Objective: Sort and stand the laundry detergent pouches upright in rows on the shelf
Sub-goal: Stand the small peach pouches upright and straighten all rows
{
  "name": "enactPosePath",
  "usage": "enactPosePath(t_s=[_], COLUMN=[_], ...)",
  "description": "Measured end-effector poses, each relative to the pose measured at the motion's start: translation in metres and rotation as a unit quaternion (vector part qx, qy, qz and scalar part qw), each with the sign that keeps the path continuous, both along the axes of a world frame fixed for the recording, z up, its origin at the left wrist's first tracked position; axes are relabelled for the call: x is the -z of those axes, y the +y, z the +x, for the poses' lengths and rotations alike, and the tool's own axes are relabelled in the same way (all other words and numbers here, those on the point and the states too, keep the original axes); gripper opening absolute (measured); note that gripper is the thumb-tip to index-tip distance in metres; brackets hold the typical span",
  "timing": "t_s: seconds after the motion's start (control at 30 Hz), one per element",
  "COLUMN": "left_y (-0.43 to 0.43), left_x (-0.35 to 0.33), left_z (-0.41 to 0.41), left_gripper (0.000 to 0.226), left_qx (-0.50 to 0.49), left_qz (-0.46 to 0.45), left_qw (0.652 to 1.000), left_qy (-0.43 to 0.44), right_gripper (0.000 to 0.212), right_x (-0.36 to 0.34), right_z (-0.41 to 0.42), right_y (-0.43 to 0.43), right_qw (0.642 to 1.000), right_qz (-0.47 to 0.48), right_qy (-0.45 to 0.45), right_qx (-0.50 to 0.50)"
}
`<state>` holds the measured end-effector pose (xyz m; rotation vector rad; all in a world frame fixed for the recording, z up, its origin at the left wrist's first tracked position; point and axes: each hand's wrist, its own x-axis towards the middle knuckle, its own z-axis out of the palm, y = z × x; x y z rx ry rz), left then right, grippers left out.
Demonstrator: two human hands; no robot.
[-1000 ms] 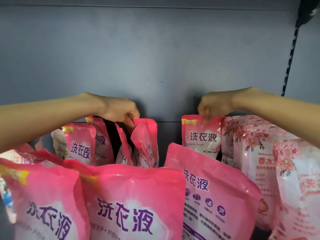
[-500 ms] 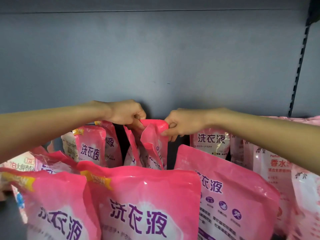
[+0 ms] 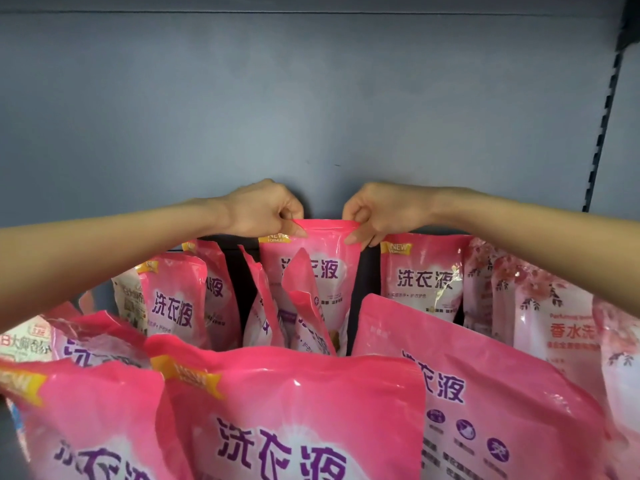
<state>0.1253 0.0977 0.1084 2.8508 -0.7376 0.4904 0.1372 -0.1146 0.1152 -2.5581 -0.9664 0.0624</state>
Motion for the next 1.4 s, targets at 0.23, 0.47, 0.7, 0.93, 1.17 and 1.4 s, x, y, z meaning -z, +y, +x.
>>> enactPosePath(t_s=[0.23, 0.47, 0.7, 0.93, 1.17, 1.4], left_y=[-0.002, -0.001, -0.018, -0.02, -0.024, -0.018], left_x=[0.018, 0.014, 0.004, 0.003, 0.004, 0.006], left_z=[0.005, 0.012, 0.01, 0.015, 0.013, 0.009], left_gripper=[0.028, 0.004, 0.005, 0.005, 0.005, 0.003], left_qx=[-0.011, 0.017, 0.013, -0.001, -0.002, -0.006], left_qz=[0.015, -0.028, -0.024, -0.029, -0.024, -0.035], left_qw=[1.0, 0.996, 0.998, 0.999, 0.999, 0.998], left_qy=[-0.003, 0.082, 0.052, 0.039, 0.037, 0.044], right_gripper=[0.015, 0.021, 0.037, 0.041, 0.034, 0.032], right_x=[-0.011, -0.016, -0.001, -0.002, -0.001, -0.002], right_z=[0.005, 0.004, 0.015, 0.018, 0.016, 0.014], right_y=[-0.015, -0.053, -0.053, -0.047, -0.035, -0.028], right_qw=[0.99, 0.976, 0.959, 0.959, 0.957, 0.957], right_qz=[-0.047, -0.195, -0.239, -0.227, -0.23, -0.238], right_qy=[-0.134, -0.032, -0.133, -0.153, -0.165, -0.149], right_qx=[0.024, 0.095, 0.079, 0.075, 0.063, 0.07])
